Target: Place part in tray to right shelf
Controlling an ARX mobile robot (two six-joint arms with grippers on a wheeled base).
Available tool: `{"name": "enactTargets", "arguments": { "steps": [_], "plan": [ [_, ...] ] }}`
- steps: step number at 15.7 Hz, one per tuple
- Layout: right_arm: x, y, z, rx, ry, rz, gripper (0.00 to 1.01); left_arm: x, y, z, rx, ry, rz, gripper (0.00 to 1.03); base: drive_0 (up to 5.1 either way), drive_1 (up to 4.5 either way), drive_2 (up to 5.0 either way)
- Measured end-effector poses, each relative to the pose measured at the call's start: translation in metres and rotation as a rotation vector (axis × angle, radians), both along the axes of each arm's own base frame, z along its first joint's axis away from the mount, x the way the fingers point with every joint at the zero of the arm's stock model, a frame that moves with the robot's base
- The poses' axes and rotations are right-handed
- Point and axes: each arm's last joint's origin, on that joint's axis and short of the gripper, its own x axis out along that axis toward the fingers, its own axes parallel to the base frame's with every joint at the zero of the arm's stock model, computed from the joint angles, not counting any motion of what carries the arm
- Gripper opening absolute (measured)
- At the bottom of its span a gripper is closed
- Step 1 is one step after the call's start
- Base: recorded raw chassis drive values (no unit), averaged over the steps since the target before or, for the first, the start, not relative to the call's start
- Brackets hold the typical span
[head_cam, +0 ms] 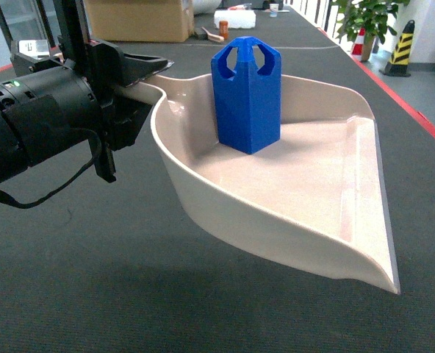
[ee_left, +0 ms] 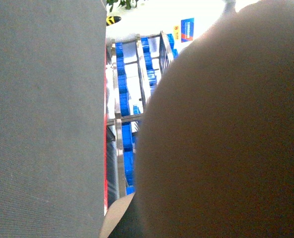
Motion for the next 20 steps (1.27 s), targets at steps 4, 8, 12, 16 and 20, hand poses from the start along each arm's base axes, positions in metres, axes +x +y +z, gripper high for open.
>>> {"name": "enactTargets", "arguments": {
  "steps": [4, 8, 12, 16, 20],
  "plan": [
    [0.0001, 0.0002, 0.0019, 0.021, -0.016, 0.014, 0.98, 0.001, 0.0035, -0.0001, -0.001, 0.0, 0.019, 0.13, 4.9, -3.04, -1.8],
    [0.0001, 0.0002, 0.0018, 0.023, -0.016, 0.015, 0.98, 0.0001, 0.0005, -0.0002, 0.0, 0.0, 0.002, 0.13, 4.8, -2.66, -2.7],
    [0.0001, 0.0002, 0.0018, 0.024, -0.017, 0.015, 0.98, 0.0001, 0.0005, -0.0005, 0.001, 0.004, 0.002, 0.13, 5.0, -2.45, -2.5],
    [0.0002, 0.0002, 0.0021, 0.024, -0.017, 0.014, 0.98, 0.0003, 0.0012, -0.0011, 0.002, 0.008, 0.009, 0.13, 4.9, -2.54, -2.5],
    [0.0002, 0.0002, 0.0021, 0.025, -0.017, 0.012, 0.98, -0.0002, 0.0001, -0.0001, 0.0, -0.002, 0.002, 0.13, 4.9, -2.54, -2.5]
  ]
}}
